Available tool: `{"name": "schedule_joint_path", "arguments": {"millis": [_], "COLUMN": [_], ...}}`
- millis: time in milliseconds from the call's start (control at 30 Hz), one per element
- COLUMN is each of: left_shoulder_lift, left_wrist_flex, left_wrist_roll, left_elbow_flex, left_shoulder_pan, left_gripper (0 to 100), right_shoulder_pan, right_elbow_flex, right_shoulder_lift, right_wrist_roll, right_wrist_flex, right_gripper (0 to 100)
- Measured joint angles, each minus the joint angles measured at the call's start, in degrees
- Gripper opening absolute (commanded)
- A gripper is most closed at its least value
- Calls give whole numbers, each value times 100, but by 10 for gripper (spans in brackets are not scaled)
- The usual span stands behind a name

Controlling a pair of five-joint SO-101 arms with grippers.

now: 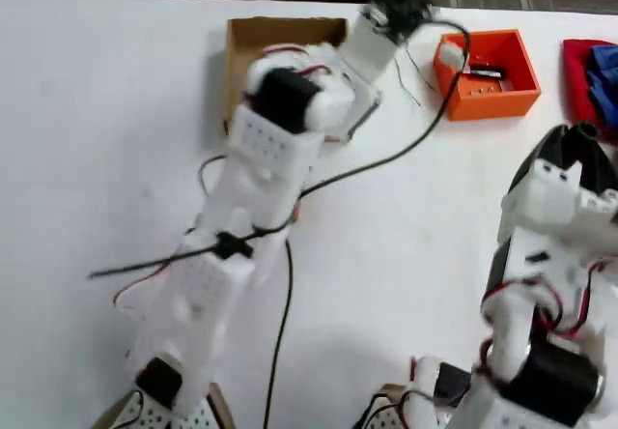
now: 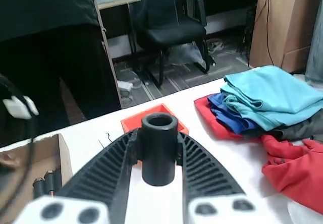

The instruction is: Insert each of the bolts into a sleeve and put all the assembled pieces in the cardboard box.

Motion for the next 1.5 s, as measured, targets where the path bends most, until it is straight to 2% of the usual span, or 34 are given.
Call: {"name": "schedule_joint_path", "arguments": {"millis": [167, 367, 533, 767, 900, 1033, 1167, 1267, 1400, 1500], "left_shoulder_lift": [-1653, -4141, -6031, -7780, -8721, -9020, -8800, -8651, -8273, -7912], "left_wrist_flex": [0, 0, -193, -1275, -1776, -2435, -3332, -3851, -4018, -3842], "left_wrist_roll": [299, 387, 387, 422, 1020, 1600, 1732, 1873, 2470, 2963], "left_elbow_flex": [941, 2505, 3921, 5829, 6488, 7314, 8202, 8264, 8132, 7771], "left_shoulder_pan": [0, -9, -18, -501, -923, -1134, -1116, -1108, -1125, -1125], "left_gripper": [25, 25, 26, 26, 26, 26, 25, 25, 25, 25], "right_shoulder_pan": [0, -193, -1222, -2963, -3437, -3754, -4053, -4255, -4519, -4536], "right_elbow_flex": [53, 1090, 2277, 3262, 3332, 3385, 3640, 3912, 4097, 4237], "right_shoulder_lift": [-501, -519, -519, -519, -527, -721, -1336, -1767, -2075, -2101], "right_wrist_roll": [0, 0, 0, 0, 0, 0, 18, 308, 818, 1002], "right_wrist_flex": [246, -97, -958, -2251, -2585, -2919, -3253, -3305, -3446, -3578], "right_gripper": [20, 20, 20, 20, 20, 20, 20, 20, 20, 20]}}
